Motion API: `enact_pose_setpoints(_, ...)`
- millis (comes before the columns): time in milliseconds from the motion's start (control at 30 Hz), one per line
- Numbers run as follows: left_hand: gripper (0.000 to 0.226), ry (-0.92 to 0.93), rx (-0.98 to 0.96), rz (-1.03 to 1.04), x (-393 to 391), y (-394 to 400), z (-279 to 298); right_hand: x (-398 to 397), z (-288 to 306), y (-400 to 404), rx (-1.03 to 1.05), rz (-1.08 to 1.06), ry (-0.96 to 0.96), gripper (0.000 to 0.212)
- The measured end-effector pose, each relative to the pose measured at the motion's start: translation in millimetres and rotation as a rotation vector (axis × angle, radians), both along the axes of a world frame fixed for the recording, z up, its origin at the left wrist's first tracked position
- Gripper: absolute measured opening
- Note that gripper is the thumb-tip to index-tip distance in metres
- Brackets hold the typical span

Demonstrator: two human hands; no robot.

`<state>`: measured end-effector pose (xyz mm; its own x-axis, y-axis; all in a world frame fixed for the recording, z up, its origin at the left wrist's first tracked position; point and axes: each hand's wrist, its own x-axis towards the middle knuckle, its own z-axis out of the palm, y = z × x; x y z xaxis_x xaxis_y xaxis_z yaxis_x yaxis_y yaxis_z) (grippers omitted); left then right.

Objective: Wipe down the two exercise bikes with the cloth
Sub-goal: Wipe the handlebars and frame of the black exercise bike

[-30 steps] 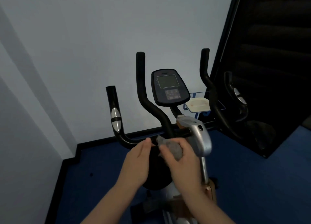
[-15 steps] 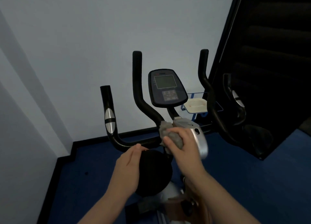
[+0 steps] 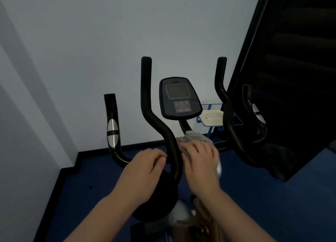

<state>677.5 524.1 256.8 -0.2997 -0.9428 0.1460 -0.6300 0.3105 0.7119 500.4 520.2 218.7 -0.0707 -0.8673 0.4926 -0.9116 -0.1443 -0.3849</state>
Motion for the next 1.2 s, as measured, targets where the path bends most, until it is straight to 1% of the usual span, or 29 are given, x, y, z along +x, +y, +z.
enact_pose_setpoints(67, 0.023, -0.006, -0.052, 0.008, 2.3, -6.1, -3.5, -21.5, 0.4, -4.3, -0.051, 0.031, 0.163, 0.028)
enact_pose_setpoints(100, 0.023, 0.027, -0.059, 0.023, 3.6, -7.0, -5.3, -26.5, 1.1, -5.5, -0.069, 0.029, 0.180, 0.027)
enact_pose_setpoints(133, 0.023, 0.072, -0.053, 0.044, 4.7, -6.7, -6.1, -23.3, 1.7, -5.6, -0.070, 0.012, 0.131, 0.025)
enact_pose_setpoints(200, 0.020, 0.135, -0.046, 0.074, 5.6, -3.2, -7.3, -1.5, -2.3, -2.3, -0.048, 0.002, -0.068, 0.021)
enact_pose_setpoints(233, 0.018, 0.134, -0.059, 0.082, 5.2, -1.5, -7.4, 8.0, -4.4, -0.7, -0.039, 0.017, -0.166, 0.020)
enact_pose_setpoints(267, 0.017, 0.122, -0.067, 0.089, 4.6, -0.6, -7.6, 10.8, -5.7, -0.3, -0.023, 0.057, -0.229, 0.021)
enact_pose_setpoints(300, 0.017, 0.105, -0.062, 0.095, 4.2, -0.3, -7.5, 5.5, -4.4, -0.6, 0.004, 0.115, -0.217, 0.023)
enact_pose_setpoints(333, 0.019, 0.089, -0.042, 0.102, 4.2, -0.5, -7.6, -5.9, -1.2, -2.4, 0.024, 0.166, -0.115, 0.026)
enact_pose_setpoints(367, 0.022, 0.078, -0.018, 0.108, 4.4, -0.6, -8.2, -20.3, 2.0, -4.7, 0.031, 0.203, 0.035, 0.030)
enact_pose_setpoints(400, 0.025, 0.074, 0.002, 0.112, 5.2, -0.4, -8.9, -31.8, 4.9, -6.6, 0.018, 0.207, 0.158, 0.033)
enact_pose_setpoints(433, 0.027, 0.078, 0.013, 0.116, 6.0, -0.3, -9.6, -35.8, 6.2, -6.6, 0.009, 0.180, 0.197, 0.035)
enact_pose_setpoints(467, 0.027, 0.087, 0.018, 0.122, 7.0, 0.2, -10.3, -29.9, 6.7, -3.9, -0.004, 0.135, 0.167, 0.036)
enact_pose_setpoints(500, 0.028, 0.095, 0.019, 0.130, 7.5, 0.9, -10.6, -18.4, 3.0, -0.6, -0.012, 0.084, 0.098, 0.037)
enact_pose_setpoints(567, 0.026, 0.149, 0.019, 0.161, 6.1, 2.0, -11.2, 3.3, -6.1, 3.6, -0.008, 0.040, -0.100, 0.034)
enact_pose_setpoints(667, 0.023, 0.418, 0.015, 0.217, 10.5, 0.9, -13.5, -3.1, 4.4, -0.6, 0.004, 0.145, -0.493, 0.028)
enact_pose_setpoints(700, 0.023, 0.477, -0.007, 0.224, 15.5, -0.1, -15.0, -7.5, 12.5, -3.4, -0.017, 0.195, -0.585, 0.026)
enact_pose_setpoints(733, 0.024, 0.503, -0.042, 0.230, 21.7, -1.6, -16.6, -8.8, 21.2, -5.9, -0.048, 0.237, -0.622, 0.024)
enact_pose_setpoints(767, 0.025, 0.510, -0.075, 0.240, 28.5, -4.0, -18.9, -6.3, 29.5, -8.8, -0.053, 0.290, -0.608, 0.022)
enact_pose_setpoints(800, 0.026, 0.515, -0.098, 0.249, 35.4, -6.9, -21.0, 0.3, 34.8, -12.1, -0.027, 0.345, -0.547, 0.022)
enact_pose_setpoints(833, 0.026, 0.508, -0.121, 0.249, 42.0, -10.4, -22.7, 9.1, 37.5, -15.1, 0.019, 0.405, -0.447, 0.023)
enact_pose_setpoints(933, 0.026, 0.411, -0.179, 0.177, 58.6, -22.0, -23.8, 21.6, 39.1, -25.4, 0.152, 0.572, 0.029, 0.027)
enact_pose_setpoints(967, 0.026, 0.395, -0.176, 0.153, 64.1, -26.0, -23.1, 18.3, 43.6, -28.4, 0.213, 0.617, 0.163, 0.030)
enact_pose_setpoints(1000, 0.027, 0.390, -0.164, 0.136, 70.1, -29.3, -22.2, 12.7, 49.1, -31.4, 0.275, 0.664, 0.242, 0.035)
enact_pose_setpoints(1100, 0.030, 0.375, -0.107, 0.086, 85.7, -34.9, -24.8, -0.9, 61.8, -36.2, 0.458, 0.789, 0.306, 0.046)
enact_pose_setpoints(1200, 0.030, 0.379, -0.119, 0.066, 85.9, -32.2, -31.3, 13.2, 58.0, -36.2, 0.497, 0.748, 0.431, 0.048)
